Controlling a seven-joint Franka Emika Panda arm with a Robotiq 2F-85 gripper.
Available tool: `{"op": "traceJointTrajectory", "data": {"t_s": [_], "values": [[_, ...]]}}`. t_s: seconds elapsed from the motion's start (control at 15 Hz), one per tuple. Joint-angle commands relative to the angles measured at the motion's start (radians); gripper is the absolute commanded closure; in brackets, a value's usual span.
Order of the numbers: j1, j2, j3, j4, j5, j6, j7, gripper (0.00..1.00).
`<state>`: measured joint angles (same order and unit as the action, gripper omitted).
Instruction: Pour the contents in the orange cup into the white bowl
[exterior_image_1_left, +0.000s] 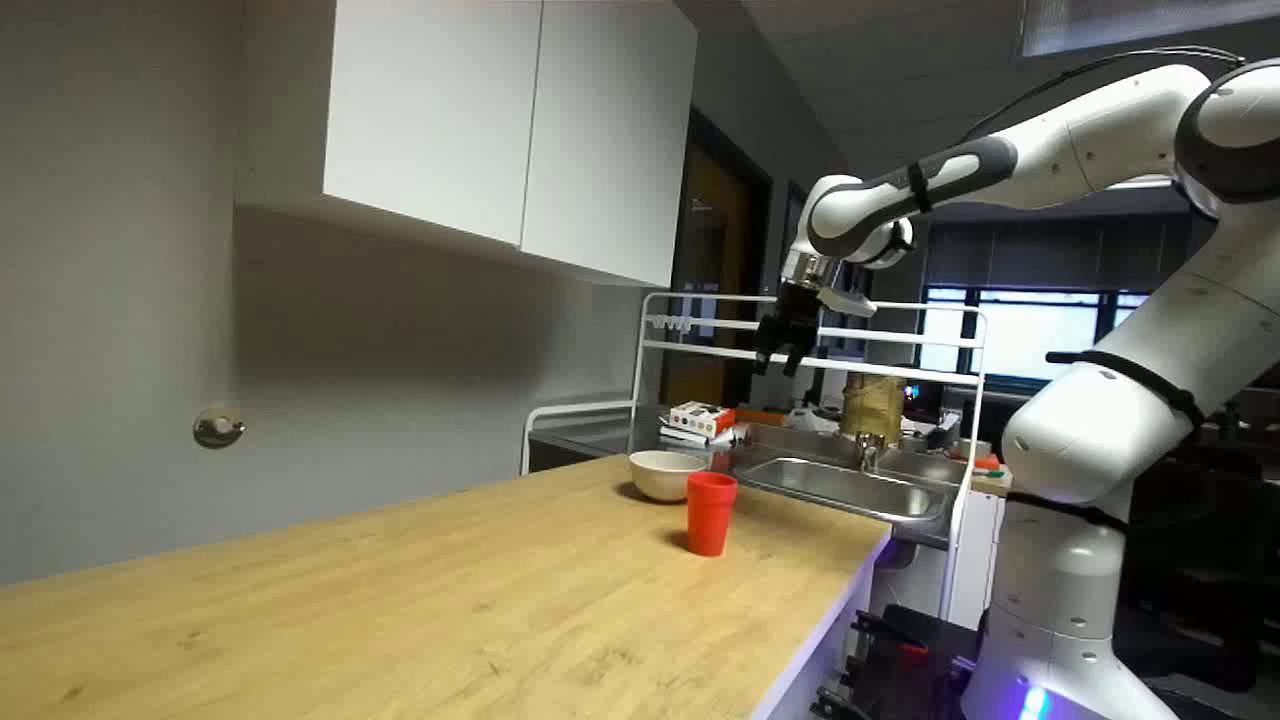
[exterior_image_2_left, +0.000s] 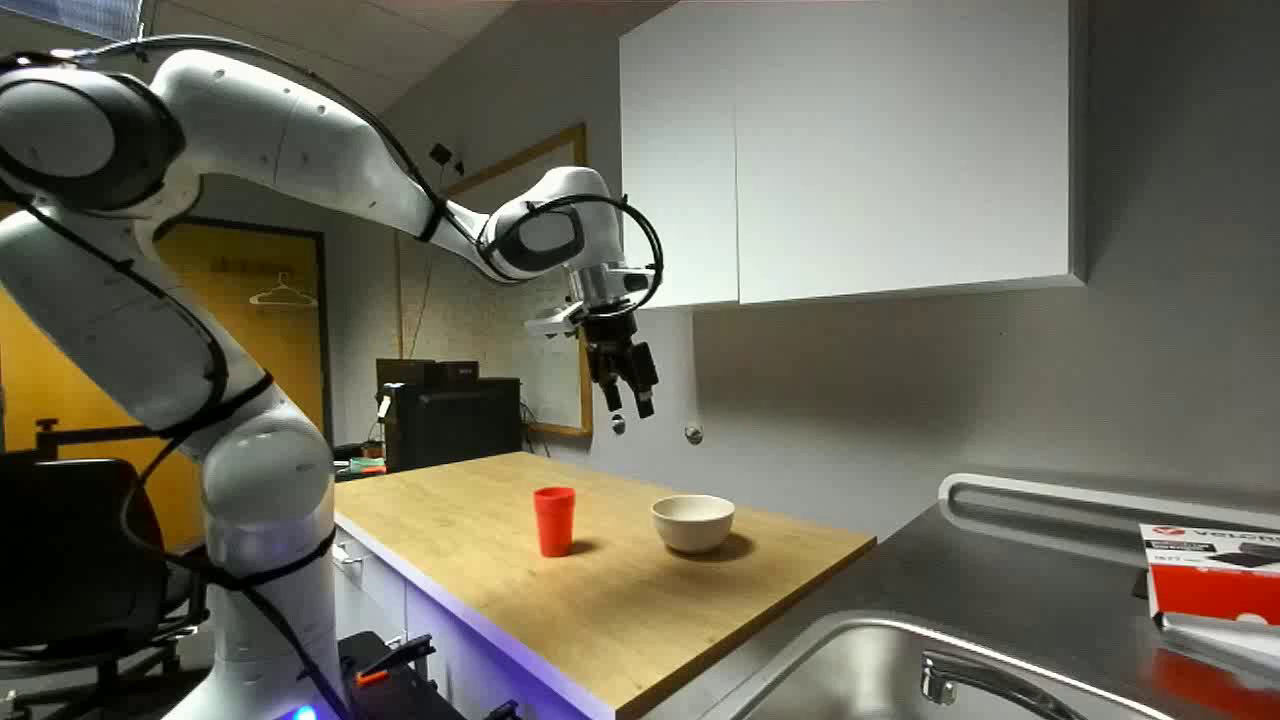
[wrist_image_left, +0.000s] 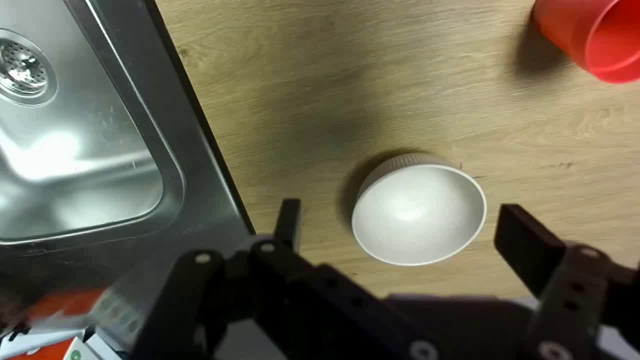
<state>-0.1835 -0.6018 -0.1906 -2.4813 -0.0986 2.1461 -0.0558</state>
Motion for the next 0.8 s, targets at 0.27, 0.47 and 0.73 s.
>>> {"op": "traceJointTrajectory", "data": {"t_s": [0.27, 0.47, 0.73], "values": [[-0.005, -0.003, 0.004, 0.005, 0.004, 0.001, -0.003, 0.0], [-0.005, -0.003, 0.004, 0.005, 0.004, 0.001, -0.003, 0.0], [-0.005, 0.008, 0.012, 0.005, 0.002, 0.008, 0.009, 0.0]]}}
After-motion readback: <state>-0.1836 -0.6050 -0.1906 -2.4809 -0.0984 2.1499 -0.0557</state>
